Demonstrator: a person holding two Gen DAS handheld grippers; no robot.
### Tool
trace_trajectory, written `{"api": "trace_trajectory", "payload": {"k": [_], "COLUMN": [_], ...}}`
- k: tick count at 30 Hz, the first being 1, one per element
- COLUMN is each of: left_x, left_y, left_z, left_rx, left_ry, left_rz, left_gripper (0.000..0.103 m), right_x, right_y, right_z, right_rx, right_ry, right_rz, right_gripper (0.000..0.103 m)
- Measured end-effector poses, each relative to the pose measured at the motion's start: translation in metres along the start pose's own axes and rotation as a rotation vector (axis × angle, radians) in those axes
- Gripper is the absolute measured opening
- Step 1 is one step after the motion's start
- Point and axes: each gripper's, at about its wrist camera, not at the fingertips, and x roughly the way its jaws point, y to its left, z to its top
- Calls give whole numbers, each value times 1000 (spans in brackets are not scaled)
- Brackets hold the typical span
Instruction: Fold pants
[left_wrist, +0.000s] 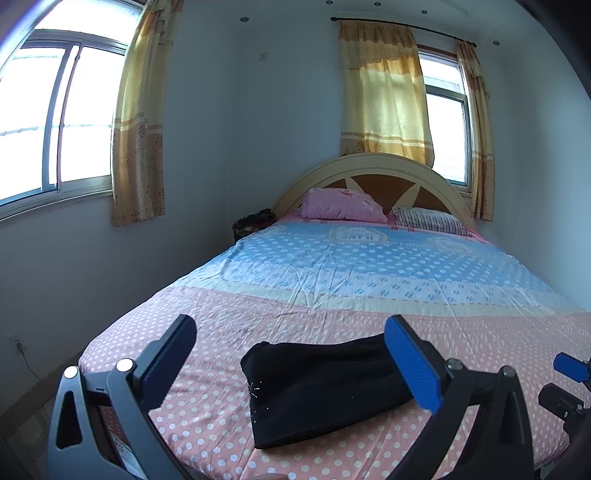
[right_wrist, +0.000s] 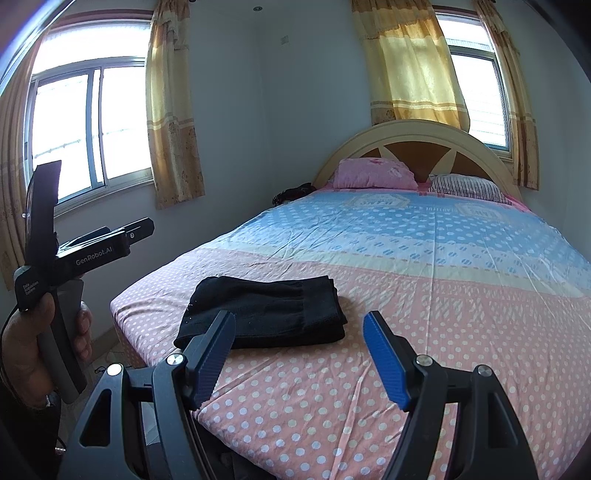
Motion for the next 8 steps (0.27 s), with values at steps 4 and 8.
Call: {"api": "trace_trajectory", "payload": {"k": [4,8], "left_x": [1,2], "left_y": [-2,-5], "left_z": [-3,-6], "left_rx": [14,20], "left_ry": [0,1], "left_rz": [11,9], "left_gripper": [103,103], "right_x": [1,2], "right_y": [1,-1], "right_z": [-1,-2], "right_rx": [-3,4], "right_ry": [5,7], "right_rz": [0,2], "right_gripper": [73,73]}}
